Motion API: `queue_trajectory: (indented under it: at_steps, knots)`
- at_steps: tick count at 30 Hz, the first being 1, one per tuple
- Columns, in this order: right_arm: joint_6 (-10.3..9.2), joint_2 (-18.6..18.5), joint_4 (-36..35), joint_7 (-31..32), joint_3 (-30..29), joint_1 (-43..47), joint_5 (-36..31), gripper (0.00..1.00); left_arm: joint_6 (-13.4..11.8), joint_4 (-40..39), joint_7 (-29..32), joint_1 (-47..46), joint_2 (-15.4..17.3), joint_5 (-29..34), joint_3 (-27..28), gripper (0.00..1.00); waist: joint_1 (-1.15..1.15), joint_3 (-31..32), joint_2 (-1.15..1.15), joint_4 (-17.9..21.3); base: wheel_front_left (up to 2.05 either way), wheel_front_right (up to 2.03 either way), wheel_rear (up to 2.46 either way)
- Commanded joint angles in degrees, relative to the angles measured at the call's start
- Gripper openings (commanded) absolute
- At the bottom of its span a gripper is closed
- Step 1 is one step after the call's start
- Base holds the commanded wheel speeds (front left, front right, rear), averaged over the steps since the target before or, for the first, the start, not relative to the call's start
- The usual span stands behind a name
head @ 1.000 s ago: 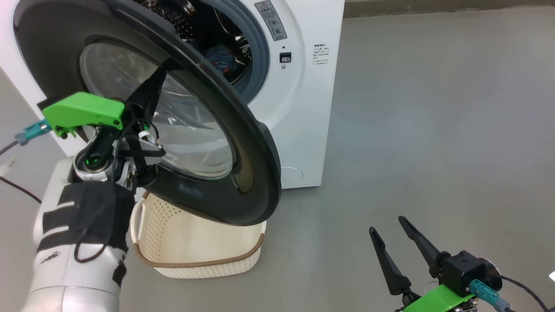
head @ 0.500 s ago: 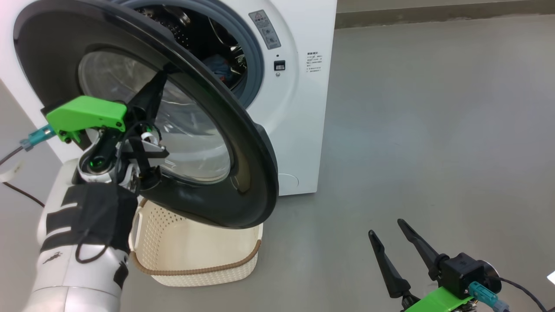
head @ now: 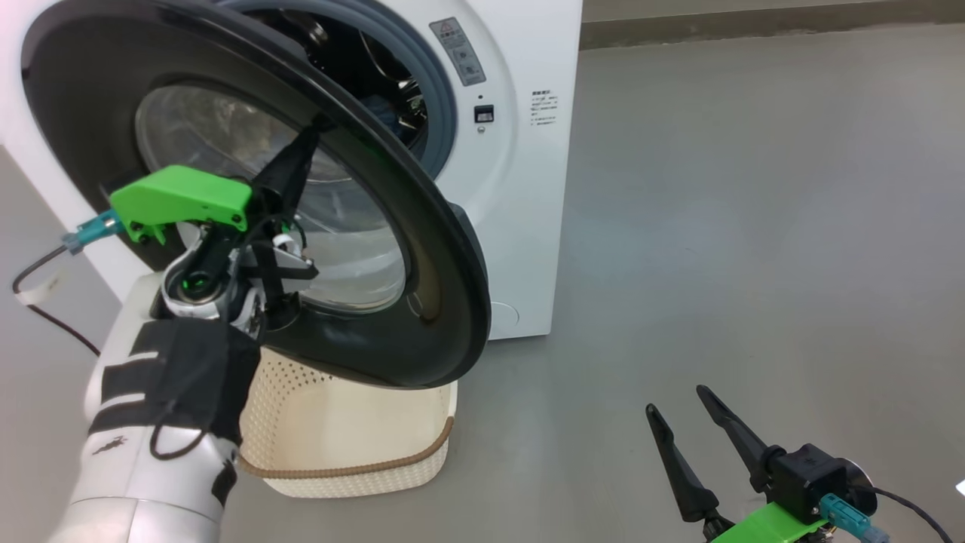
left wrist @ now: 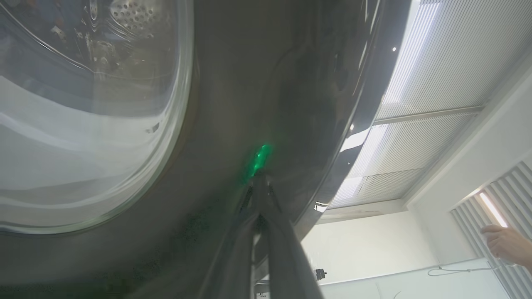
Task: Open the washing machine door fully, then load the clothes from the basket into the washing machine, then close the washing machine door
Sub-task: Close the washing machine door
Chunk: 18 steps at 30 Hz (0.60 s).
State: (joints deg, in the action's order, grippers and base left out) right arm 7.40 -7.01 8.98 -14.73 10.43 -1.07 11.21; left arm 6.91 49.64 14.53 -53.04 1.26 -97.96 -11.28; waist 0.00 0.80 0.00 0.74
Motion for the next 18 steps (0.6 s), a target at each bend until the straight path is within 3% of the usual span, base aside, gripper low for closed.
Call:
queue_trajectory:
  at_steps: [1,5,6,8,10,12,13,18]
  knots:
    - [0.09,-0.2,-1.5,-0.3,0.9,-0.3,0.6,1.0,0.6,-1.8,-0.3,-2.4,1.6,0.9,0.4,0.0,0.0,-0.1,0.0,-0.7,0.0,0.0,0.0]
    - [0.09,0.2,-1.6,-0.3,0.7,-0.5,0.5,1.0,0.6,-2.7,-0.6,-2.3,2.9,4.9,-1.9,0.0,0.0,-0.2,0.0,-1.6,0.0,0.0,0.0]
    - [0.09,0.3,-1.7,-0.3,0.6,-0.6,0.6,1.0,0.6,-3.4,-0.8,-2.1,3.8,7.0,-3.3,0.06,0.0,-0.3,0.0,-1.7,0.0,0.0,0.0]
    - [0.09,0.5,-1.9,-0.3,0.3,-0.6,0.6,1.0,0.6,-5.0,-2.1,-1.1,5.7,11.9,-6.8,0.41,0.0,-0.3,0.0,-2.0,0.0,0.0,0.0]
    - [0.09,0.7,-2.0,-0.3,-0.2,-0.4,0.5,1.0,0.6,-6.9,-3.8,0.2,6.9,14.8,-8.9,0.68,0.0,-0.3,0.0,-2.4,0.0,0.0,0.0]
    - [0.09,0.9,-2.1,-0.3,-0.5,0.0,0.4,1.0,0.6,-8.8,-6.0,1.8,8.1,17.6,-11.0,0.94,0.0,-0.3,0.0,-2.7,0.0,0.0,0.0]
    - [0.09,0.9,-2.2,-0.3,-0.7,0.2,0.4,1.0,0.6,-9.7,-7.1,2.7,8.7,18.9,-11.9,1.0,0.0,-0.3,0.0,-2.9,0.0,0.0,0.0]
    - [0.09,0.9,-2.4,-0.3,-1.8,0.9,0.2,1.0,0.6,-12.6,-12.9,7.2,11.1,25.3,-16.6,1.0,0.0,-0.3,0.0,-3.7,0.0,0.0,0.0]
